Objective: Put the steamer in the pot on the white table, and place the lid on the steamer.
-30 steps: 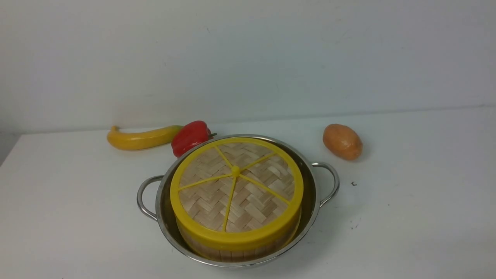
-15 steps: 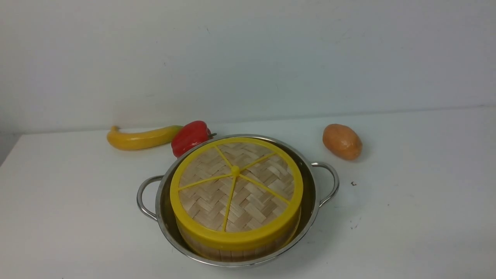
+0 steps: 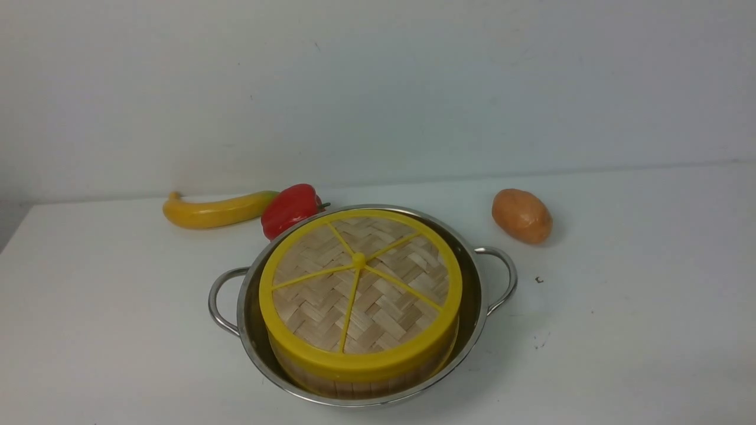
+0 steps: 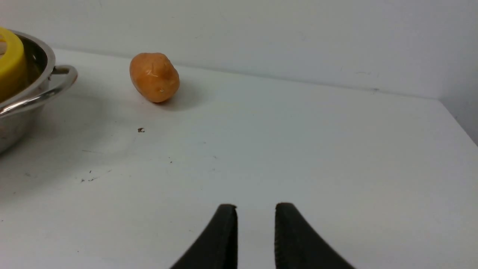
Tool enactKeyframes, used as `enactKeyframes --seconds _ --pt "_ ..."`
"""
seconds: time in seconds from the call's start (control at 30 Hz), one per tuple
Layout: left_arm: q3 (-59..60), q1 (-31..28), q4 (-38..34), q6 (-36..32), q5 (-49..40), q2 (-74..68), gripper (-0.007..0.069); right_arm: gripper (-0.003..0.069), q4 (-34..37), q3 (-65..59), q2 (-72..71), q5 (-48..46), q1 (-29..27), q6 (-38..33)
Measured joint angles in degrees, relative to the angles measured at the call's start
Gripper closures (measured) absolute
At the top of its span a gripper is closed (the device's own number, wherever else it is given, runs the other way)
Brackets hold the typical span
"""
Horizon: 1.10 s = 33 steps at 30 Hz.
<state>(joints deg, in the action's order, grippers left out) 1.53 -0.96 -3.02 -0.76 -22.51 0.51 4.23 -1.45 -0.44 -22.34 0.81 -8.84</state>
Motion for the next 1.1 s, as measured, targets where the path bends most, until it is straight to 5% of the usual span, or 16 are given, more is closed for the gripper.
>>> enactKeyframes --seconds 1.1 --pt "0.0 0.0 0.0 0.0 0.0 0.0 0.0386 0.0489 0.0 0.0 0.0 0.0 0.0 -0.1"
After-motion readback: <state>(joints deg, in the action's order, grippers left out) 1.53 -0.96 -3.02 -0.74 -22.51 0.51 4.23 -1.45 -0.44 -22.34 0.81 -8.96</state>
